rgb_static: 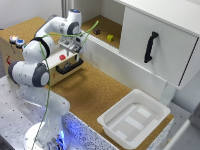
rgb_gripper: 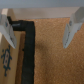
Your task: Grasp the handle of the drawer, then close it
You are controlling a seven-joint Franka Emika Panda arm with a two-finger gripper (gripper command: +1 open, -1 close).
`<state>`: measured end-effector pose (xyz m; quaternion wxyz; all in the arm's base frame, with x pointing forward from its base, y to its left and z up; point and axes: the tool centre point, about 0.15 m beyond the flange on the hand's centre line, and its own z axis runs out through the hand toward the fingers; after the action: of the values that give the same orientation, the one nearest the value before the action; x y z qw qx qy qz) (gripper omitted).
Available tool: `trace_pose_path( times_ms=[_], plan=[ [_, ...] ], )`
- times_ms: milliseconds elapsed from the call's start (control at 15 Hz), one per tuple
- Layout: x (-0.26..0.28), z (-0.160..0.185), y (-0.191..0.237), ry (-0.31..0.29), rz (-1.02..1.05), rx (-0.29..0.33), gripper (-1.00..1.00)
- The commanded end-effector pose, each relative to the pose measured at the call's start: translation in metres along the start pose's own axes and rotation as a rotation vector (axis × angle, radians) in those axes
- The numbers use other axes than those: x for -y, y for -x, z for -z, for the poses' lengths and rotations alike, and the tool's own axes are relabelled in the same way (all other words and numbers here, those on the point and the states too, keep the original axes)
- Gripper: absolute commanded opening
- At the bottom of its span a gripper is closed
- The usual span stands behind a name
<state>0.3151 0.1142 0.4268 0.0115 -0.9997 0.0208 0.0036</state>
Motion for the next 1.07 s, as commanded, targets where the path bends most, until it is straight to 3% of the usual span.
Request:
trace_pose_path(
  times_ms=[0, 200, 267, 600, 1000],
  plan=[
    [-0.003, -0.03, -0.002, -0.047, -0.095, -0.063, 1.0],
    [-0.005, -0.039, -0.006, -0.047, -0.096, -0.053, 1.0],
    [-0.008, -0.044, -0.007, -0.044, -0.091, -0.045, -1.0],
    [-0.023, -0.061, -0.01, -0.017, -0.092, -0.05, -1.0],
    [-0.026, -0.103, -0.012, -0.037, -0.08, -0.047, -1.0]
  ],
)
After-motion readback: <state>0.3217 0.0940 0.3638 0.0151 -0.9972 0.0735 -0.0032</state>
